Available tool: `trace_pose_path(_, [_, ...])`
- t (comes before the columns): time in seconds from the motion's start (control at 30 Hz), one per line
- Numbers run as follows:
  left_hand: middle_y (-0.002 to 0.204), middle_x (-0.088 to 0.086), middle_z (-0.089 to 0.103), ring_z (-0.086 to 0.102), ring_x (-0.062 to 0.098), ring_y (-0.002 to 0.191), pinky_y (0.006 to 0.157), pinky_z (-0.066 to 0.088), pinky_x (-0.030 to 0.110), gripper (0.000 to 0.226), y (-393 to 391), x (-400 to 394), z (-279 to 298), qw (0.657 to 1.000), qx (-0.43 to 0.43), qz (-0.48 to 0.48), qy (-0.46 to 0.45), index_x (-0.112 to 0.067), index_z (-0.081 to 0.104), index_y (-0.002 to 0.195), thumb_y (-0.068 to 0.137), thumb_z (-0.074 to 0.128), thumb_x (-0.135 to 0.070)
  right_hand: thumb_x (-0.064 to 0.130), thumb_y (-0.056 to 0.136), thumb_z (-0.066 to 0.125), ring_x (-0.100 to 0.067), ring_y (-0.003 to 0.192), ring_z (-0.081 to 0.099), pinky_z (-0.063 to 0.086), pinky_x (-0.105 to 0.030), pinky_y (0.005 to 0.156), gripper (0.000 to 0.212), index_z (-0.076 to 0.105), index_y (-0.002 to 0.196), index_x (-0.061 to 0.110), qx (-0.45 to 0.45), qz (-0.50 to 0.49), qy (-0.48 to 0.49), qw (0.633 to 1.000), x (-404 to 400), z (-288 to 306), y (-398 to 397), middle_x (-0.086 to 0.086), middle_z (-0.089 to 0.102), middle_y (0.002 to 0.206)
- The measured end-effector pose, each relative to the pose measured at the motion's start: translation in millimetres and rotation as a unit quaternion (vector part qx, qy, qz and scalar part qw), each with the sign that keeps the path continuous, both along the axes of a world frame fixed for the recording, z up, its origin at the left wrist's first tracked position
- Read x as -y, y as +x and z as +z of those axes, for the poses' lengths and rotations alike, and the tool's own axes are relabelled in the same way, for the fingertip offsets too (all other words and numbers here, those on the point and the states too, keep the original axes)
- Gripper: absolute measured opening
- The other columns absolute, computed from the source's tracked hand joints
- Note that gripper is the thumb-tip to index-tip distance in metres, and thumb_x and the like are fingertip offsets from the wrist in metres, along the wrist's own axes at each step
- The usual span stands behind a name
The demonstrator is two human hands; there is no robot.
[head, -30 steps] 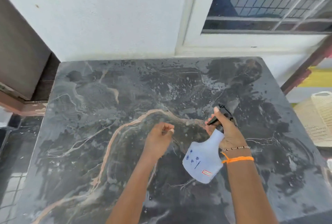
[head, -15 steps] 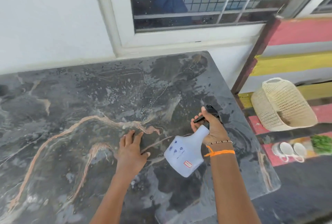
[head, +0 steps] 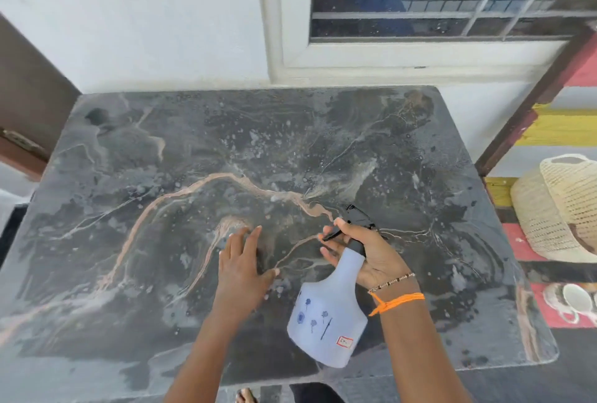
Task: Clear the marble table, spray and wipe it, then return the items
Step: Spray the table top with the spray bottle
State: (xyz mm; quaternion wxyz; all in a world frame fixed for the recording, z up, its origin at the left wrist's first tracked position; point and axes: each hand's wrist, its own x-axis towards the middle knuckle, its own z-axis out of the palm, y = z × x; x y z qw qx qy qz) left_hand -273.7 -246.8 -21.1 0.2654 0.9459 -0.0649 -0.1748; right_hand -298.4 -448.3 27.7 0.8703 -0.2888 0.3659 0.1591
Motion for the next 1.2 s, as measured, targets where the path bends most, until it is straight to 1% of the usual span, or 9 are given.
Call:
trace_pose_path(0.27, [0.151,0.009,0.017,0.014,0.028,0.142,0.116,0.016,0.043,0.089,-73,-145,-6,0.979,-0.023,0.201,0.021,-0.021,0.021,0.145,0.073,0.073,-0.028,0.011,0.09,0.055,-0.019,0.08,0.064,0.06,-0.035,0.059,0.02,0.058,0.071,0.006,-0.012,0.266,-0.023,0.964,-180,-10,-18,-0.006,0.063,0.068])
trace_pose_path(0.47, [0.151,0.015,0.022,0.018,0.035,0.141,0.113,0.022,0.047,0.079,-125,-212,-19,0.974,0.006,0.218,0.054,-0.012,0.027,0.143,0.078,0.069,-0.028,0.023,0.089,0.058,-0.017,0.068,0.057,0.057,-0.032,0.055,0.025,0.057,0.068,0.009,0.003,0.362,-0.076,0.929,-268,-17,-41,-0.004,0.057,0.062])
trace_pose_path(0.57, [0.154,0.011,0.016,0.01,0.031,0.144,0.115,0.017,0.048,0.076,-133,-221,-23,0.982,0.023,0.183,0.048,-0.014,0.024,0.145,0.082,0.063,-0.028,0.026,0.085,0.066,-0.015,0.057,0.044,0.053,-0.026,0.049,0.017,0.057,0.077,0.014,-0.034,0.333,-0.152,0.93,-288,-28,-44,-0.003,0.045,0.059])
trace_pose_path(0.63, [0.155,0.01,0.012,0.004,0.029,0.145,0.117,0.011,0.048,0.075,-135,-221,-23,0.984,0.026,0.169,0.052,-0.016,0.021,0.145,0.083,0.06,-0.028,0.023,0.082,0.07,-0.016,0.061,0.045,0.053,-0.025,0.048,0.019,0.057,0.087,0.01,-0.044,0.275,-0.19,0.941,-289,-35,-49,-0.004,0.042,0.063])
trace_pose_path(0.73, [0.154,0.011,0.013,0.002,0.03,0.145,0.117,0.004,0.047,0.074,-130,-211,-23,0.989,0.039,0.136,0.04,-0.015,0.021,0.145,0.083,0.06,-0.022,0.016,0.083,0.067,-0.018,0.072,0.055,0.056,-0.03,0.05,0.016,0.055,0.077,0.007,-0.002,0.212,-0.203,0.956,-271,-32,-62,-0.008,0.05,0.067])
trace_pose_path(0.9, [0.154,0.006,0.014,0.0,0.026,0.145,0.117,0.0,0.042,0.073,-122,-170,-21,0.999,0.029,0.004,0.015,-0.017,0.02,0.145,0.084,0.061,-0.024,0.022,0.089,0.057,-0.019,0.086,0.063,0.059,-0.031,0.059,0.027,0.058,0.068,0.005,0.019,0.153,-0.181,0.971,-214,-18,-92,-0.006,0.062,0.065])
trace_pose_path(1.07, [0.154,0.006,0.014,0.001,0.026,0.145,0.118,0.002,0.043,0.08,-123,-117,-17,0.993,0.005,-0.115,-0.006,-0.019,0.02,0.145,0.08,0.067,-0.025,0.026,0.09,0.057,-0.018,0.06,0.049,0.056,-0.026,0.052,0.032,0.051,0.064,0.009,-0.055,0.031,-0.258,0.964,-162,-16,-120,-0.006,0.047,0.06])
trace_pose_path(1.13, [0.154,0.005,0.012,0.0,0.026,0.145,0.119,0.002,0.043,0.082,-125,-101,-19,0.99,0.002,-0.142,-0.005,-0.02,0.019,0.145,0.08,0.068,-0.025,0.025,0.09,0.057,-0.018,0.054,0.044,0.054,-0.023,0.046,0.031,0.049,0.064,0.009,-0.085,-0.003,-0.235,0.968,-142,-21,-132,-0.007,0.043,0.059])
trace_pose_path(1.2, [0.155,0.004,0.01,-0.002,0.025,0.145,0.119,0.0,0.042,0.081,-129,-84,-19,0.986,-0.001,-0.169,-0.004,-0.02,0.018,0.145,0.081,0.067,-0.024,0.021,0.091,0.055,-0.019,0.06,0.051,0.053,-0.023,0.047,0.028,0.052,0.066,0.008,-0.072,-0.008,-0.186,0.98,-122,-24,-146,-0.007,0.047,0.062])
